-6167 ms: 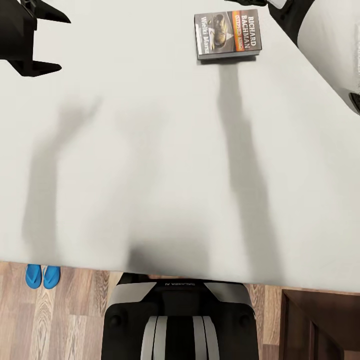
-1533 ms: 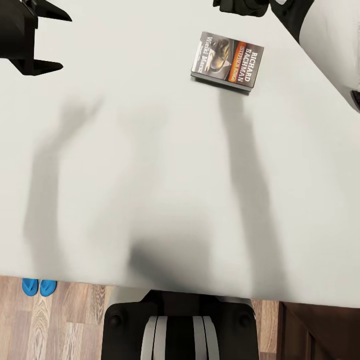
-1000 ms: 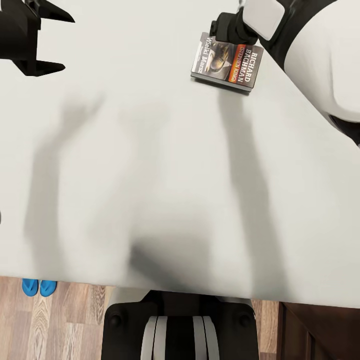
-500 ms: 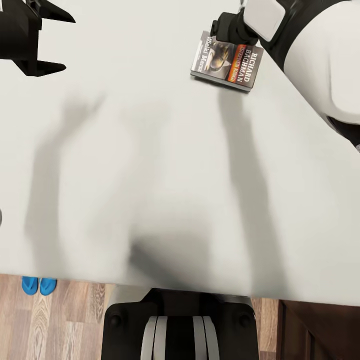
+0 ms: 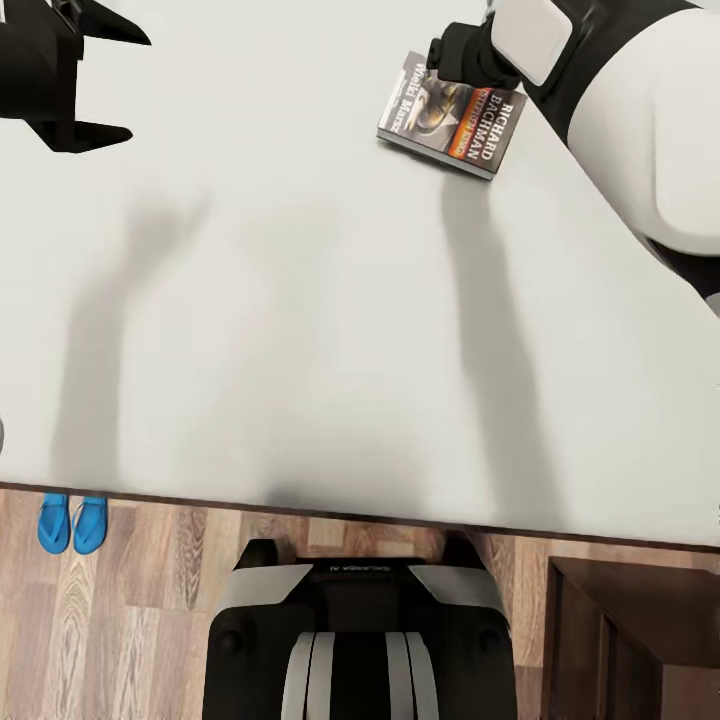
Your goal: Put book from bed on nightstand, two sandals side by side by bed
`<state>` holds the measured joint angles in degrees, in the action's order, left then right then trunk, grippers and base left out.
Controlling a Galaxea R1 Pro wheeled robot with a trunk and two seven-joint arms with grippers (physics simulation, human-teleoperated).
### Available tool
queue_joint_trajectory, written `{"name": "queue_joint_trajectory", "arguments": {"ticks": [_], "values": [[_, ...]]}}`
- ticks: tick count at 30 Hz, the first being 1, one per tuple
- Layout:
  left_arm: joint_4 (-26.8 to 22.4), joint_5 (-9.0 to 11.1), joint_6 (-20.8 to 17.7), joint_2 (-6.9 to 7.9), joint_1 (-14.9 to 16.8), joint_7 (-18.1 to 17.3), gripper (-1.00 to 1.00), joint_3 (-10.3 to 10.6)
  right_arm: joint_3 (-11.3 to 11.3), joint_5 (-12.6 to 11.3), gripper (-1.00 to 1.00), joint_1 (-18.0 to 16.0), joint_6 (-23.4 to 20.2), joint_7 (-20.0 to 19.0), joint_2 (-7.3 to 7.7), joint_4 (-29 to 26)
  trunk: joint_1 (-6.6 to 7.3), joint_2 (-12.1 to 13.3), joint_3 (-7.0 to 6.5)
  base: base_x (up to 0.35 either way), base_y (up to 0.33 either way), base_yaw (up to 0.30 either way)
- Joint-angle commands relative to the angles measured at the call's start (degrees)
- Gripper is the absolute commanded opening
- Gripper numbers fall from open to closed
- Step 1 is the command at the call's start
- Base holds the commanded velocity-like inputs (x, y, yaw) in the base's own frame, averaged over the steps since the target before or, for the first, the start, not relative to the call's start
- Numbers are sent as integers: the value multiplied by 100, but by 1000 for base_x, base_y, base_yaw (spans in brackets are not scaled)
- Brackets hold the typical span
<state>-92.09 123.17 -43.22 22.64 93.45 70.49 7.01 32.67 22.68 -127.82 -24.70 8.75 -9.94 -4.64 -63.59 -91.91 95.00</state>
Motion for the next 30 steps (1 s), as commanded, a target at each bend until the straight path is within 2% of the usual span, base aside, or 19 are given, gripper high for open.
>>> {"name": "queue_joint_trajectory", "arguments": {"ticks": [1,17,30], "values": [[-2,31,-34,3,6,44,100,2,37,55,100,2,-35,13,-6,253,2,-1,3,-209,-32,0],[-2,24,-33,3,6,43,100,-4,37,52,100,-55,-43,13,-6,250,2,-1,3,-47,-7,0],[-2,23,-29,3,6,43,100,-7,37,51,100,-59,-52,13,-6,253,2,-1,3,-118,0,0]]}}
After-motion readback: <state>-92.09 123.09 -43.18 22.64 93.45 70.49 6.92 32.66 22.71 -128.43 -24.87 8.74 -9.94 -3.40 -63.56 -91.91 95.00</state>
